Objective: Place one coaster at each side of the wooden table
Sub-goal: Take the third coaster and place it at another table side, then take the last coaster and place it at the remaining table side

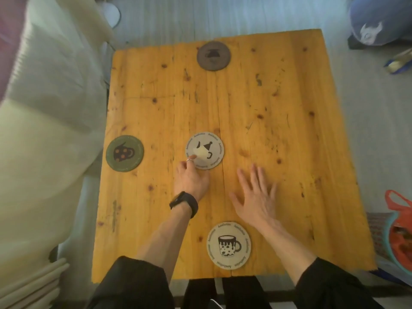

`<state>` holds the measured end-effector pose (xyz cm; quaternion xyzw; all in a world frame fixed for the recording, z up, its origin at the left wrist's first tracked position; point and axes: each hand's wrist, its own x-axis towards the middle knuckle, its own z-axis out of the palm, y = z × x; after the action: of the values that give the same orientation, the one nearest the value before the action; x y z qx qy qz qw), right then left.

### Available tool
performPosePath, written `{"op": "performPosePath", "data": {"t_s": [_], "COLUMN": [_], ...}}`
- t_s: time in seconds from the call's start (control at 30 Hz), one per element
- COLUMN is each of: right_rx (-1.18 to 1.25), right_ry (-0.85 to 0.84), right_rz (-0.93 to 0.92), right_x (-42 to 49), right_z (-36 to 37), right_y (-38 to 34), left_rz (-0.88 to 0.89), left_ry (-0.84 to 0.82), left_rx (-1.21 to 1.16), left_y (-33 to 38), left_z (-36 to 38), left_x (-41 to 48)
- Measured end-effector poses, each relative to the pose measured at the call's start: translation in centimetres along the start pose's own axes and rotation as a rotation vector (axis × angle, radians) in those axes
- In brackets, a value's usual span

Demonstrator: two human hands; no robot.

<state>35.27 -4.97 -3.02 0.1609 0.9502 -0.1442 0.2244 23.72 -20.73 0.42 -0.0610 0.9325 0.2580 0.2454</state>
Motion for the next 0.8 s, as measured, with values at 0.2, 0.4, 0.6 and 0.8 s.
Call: {"op": "performPosePath", "data": {"t_s": [0.2, 0.4, 0.6, 0.8], "right_rx": [-0.052, -0.087, -0.082, 0.405], "right_ry": [-0.113, -0.205, -0.298, -0.241], "right_rz": [0.005, 0.014, 0.019, 0.137], "right_x": [0.4, 0.4, 0.5, -1.3], "right_z": [0.3, -0.4, -1.4, -5.6], "right_y": [0.1, 0.0, -0.5, -1.7], "left_rz": [-0.2, -0.168, -0.213, -0.323], "left_ry": [0.086, 0.038, -0.06, -0.305], "left_rx": [0.048, -0.068, -0.416, -0.881], "left_y": [2.1, 1.5, -0.4, -1.9], "left_z": [-0.5, -0.9, -2.4, -4.0], "left_x": [4.0, 5.3, 2.2, -5.3]}}
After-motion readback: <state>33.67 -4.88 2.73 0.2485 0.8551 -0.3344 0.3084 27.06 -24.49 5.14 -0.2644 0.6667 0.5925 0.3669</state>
